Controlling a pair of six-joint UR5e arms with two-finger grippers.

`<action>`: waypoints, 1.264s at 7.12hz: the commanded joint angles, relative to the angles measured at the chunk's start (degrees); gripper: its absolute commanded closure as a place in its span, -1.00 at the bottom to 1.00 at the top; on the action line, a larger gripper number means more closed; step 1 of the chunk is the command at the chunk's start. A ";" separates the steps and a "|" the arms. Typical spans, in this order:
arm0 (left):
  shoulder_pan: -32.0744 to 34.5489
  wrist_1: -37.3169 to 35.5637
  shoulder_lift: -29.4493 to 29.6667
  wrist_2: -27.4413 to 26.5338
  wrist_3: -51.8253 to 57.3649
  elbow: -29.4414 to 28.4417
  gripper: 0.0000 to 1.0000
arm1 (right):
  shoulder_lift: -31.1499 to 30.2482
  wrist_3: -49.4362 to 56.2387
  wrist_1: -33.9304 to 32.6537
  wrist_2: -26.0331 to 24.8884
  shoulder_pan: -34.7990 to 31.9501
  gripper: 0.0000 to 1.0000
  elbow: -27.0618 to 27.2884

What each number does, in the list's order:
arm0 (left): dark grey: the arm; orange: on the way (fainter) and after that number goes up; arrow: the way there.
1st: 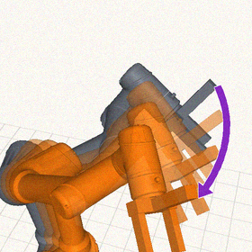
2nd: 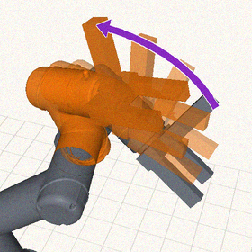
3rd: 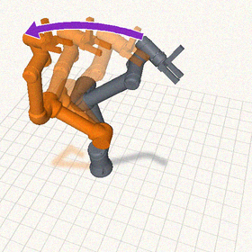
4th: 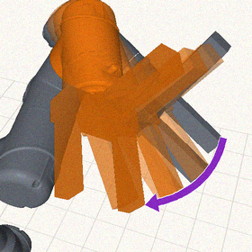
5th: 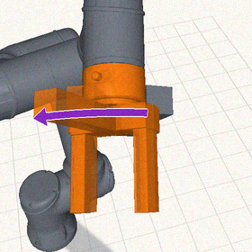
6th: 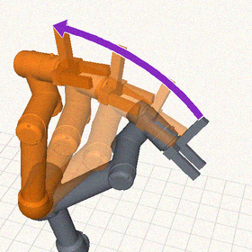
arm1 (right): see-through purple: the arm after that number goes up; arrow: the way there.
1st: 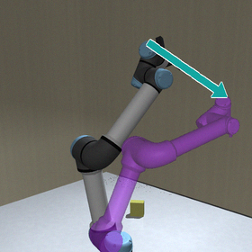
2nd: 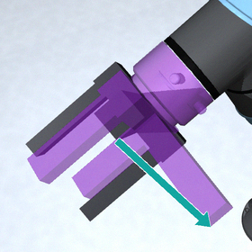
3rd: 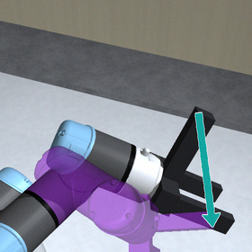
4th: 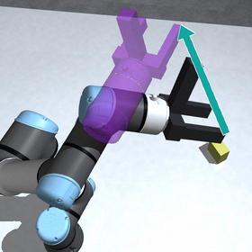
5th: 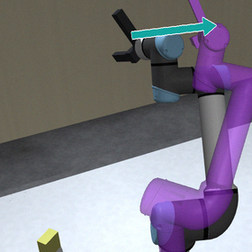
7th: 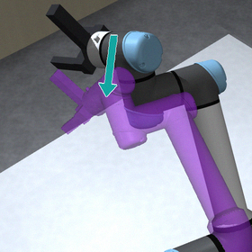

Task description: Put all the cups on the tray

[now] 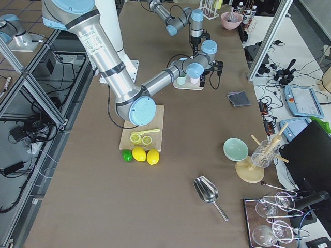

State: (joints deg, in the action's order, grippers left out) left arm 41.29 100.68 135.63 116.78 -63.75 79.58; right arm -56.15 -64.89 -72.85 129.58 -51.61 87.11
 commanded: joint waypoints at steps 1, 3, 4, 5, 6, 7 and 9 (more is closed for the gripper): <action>4.55 -0.74 -2.10 3.68 3.34 1.71 -0.93 | -0.54 0.11 -0.18 0.84 -1.29 -1.00 0.43; 13.41 -0.84 -16.29 9.33 18.23 12.92 -0.93 | -5.60 10.41 -0.62 5.48 -8.46 -1.00 1.91; 18.33 -0.84 -22.19 10.64 28.49 14.36 -0.93 | -10.51 19.79 -0.88 6.98 -12.33 -1.00 2.88; 22.65 -0.84 -28.25 10.75 38.86 14.90 -0.94 | -13.61 29.37 -3.58 8.30 -16.46 -1.00 2.89; 27.82 -0.75 -32.58 11.01 46.71 15.17 -0.94 | -16.07 39.47 -7.27 8.32 -20.07 -1.00 2.89; 31.96 -0.23 -37.23 11.10 54.62 15.26 -0.94 | -19.67 46.71 -9.13 8.23 -23.59 -1.00 2.89; 35.51 0.13 -44.28 11.27 57.51 15.69 -0.95 | -27.23 60.77 -9.32 6.92 -29.22 -1.00 1.93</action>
State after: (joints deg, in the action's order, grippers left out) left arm 74.25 100.54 95.97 127.85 -8.85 94.89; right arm -78.80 -13.59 -81.62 137.19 -77.25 89.73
